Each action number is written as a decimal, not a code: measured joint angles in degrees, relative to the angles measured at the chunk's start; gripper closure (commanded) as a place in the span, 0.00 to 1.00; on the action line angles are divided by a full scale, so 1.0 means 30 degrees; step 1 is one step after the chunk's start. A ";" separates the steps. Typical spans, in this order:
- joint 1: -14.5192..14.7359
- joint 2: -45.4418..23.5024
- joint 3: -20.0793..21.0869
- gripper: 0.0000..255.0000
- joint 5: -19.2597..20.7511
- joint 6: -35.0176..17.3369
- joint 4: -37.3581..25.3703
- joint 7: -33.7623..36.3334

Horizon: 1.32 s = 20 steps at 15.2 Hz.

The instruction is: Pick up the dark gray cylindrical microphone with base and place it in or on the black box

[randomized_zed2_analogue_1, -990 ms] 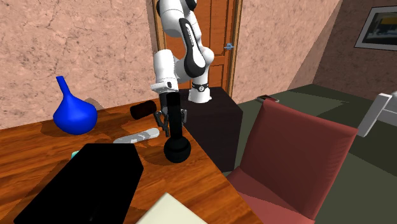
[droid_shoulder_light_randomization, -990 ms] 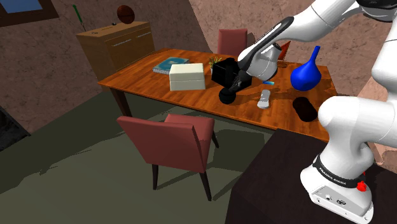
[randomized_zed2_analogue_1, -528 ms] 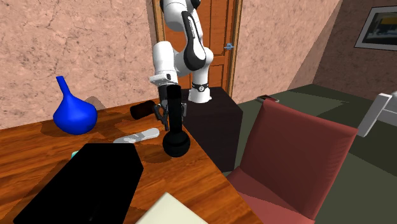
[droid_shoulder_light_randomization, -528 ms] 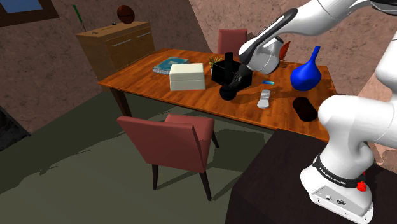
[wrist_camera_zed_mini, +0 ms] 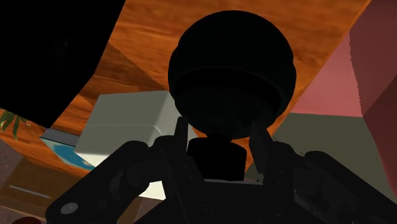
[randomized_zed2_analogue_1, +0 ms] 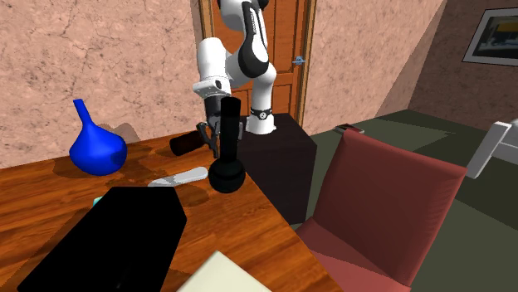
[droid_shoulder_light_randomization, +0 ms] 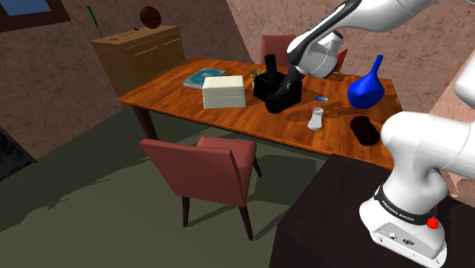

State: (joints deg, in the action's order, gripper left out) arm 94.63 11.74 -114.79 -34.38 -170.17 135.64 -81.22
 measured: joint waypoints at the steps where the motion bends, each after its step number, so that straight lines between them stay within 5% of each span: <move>1: -0.0355 -0.0336 0.0305 1.00 -0.0263 0.0370 -0.0094 -0.0101; 9: -0.2547 -0.3671 0.2119 1.00 -0.3528 0.3585 -0.0892 -0.1513; 13: -0.2600 -0.5634 0.1713 1.00 -0.5147 0.5526 -0.1393 -0.2108; 20: -0.2088 -0.7912 0.0328 1.00 -0.6028 0.8196 -0.2223 -0.1926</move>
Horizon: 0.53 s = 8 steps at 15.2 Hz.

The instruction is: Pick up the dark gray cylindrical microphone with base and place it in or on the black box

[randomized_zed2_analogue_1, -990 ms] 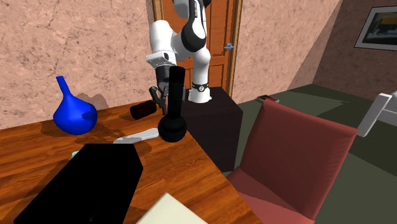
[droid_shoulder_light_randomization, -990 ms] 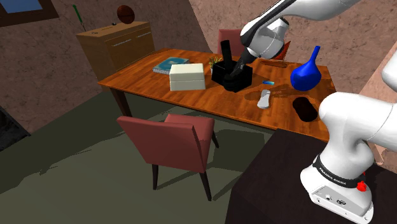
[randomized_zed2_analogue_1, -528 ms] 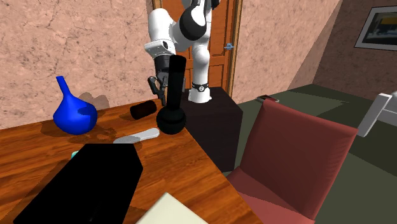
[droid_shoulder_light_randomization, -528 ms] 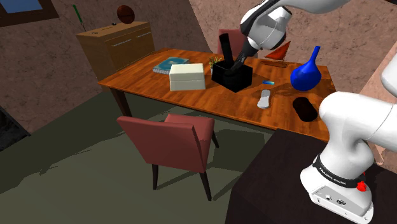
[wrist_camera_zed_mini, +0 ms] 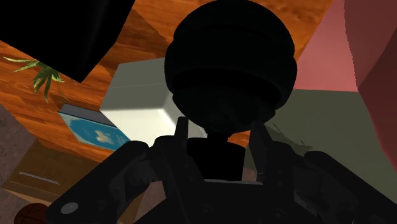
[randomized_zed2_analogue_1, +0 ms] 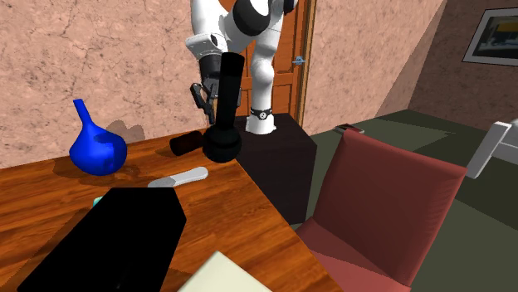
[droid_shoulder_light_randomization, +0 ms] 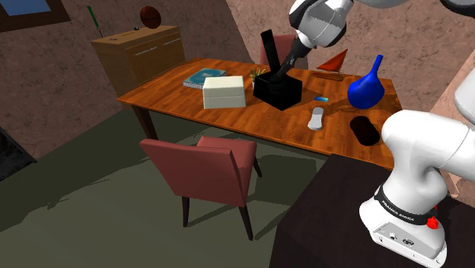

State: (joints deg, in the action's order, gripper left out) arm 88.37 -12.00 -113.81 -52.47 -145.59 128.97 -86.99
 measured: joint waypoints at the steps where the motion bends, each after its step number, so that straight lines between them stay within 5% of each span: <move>1: 0.0091 -0.0306 -0.0222 1.00 -0.0066 0.0382 -0.0125 0.0077; 8: 0.0049 -0.1156 -0.0976 1.00 0.0343 0.2152 -0.1203 0.0792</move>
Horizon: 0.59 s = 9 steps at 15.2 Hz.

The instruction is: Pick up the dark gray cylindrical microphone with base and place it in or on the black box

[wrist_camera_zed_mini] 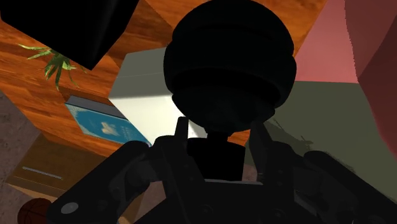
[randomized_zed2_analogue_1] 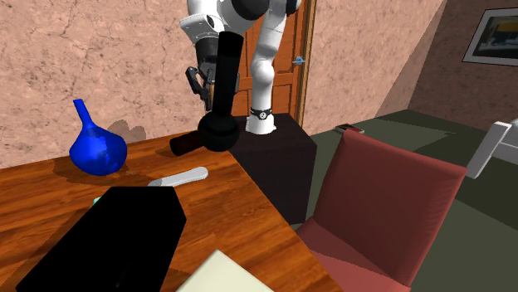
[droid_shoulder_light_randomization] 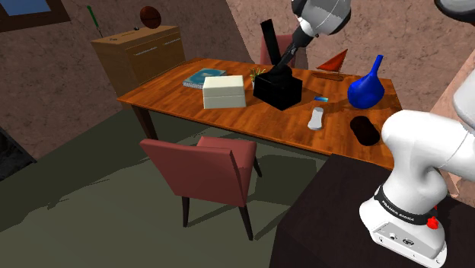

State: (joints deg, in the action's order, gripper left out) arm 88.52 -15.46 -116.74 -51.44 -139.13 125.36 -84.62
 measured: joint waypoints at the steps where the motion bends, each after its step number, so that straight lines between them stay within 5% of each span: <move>1: -0.0586 0.0780 0.0653 1.00 0.0738 -0.0367 -0.0362 0.0343; 3: -0.2248 0.3330 0.2471 1.00 0.3623 -0.1353 -0.1440 0.1833; 5: -0.2581 0.6937 0.3144 1.00 0.8517 -0.2434 -0.2562 0.4569; 6: -0.1811 0.8373 0.2487 1.00 1.0754 -0.2720 -0.3150 0.5748; 9: 0.0704 1.0975 -0.0017 1.00 1.4115 -0.2342 -0.5391 0.7322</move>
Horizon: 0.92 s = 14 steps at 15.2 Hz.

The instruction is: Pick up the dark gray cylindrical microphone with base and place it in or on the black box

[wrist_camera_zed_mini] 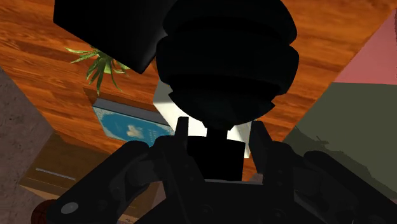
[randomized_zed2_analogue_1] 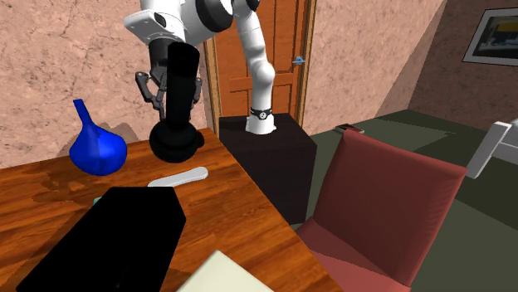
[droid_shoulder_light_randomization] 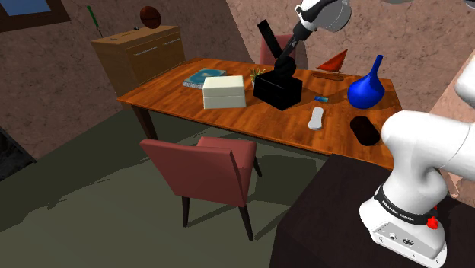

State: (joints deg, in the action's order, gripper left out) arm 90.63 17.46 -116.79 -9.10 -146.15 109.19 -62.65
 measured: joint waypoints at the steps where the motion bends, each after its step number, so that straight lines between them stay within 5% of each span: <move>1: 0.0863 0.0941 -0.0899 1.00 0.0990 0.0275 -0.0972 0.0330; 7: 0.5009 0.5570 -0.4411 1.00 0.4516 0.2350 -0.7215 0.1322; 12: 0.8071 0.9669 -0.6174 1.00 0.6055 0.5647 -1.4753 0.0993; 14: 0.8595 1.0568 -0.6486 1.00 0.6305 0.5910 -1.5926 0.0835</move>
State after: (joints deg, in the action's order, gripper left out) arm 116.42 49.16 -136.25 9.82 -128.42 61.41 -60.14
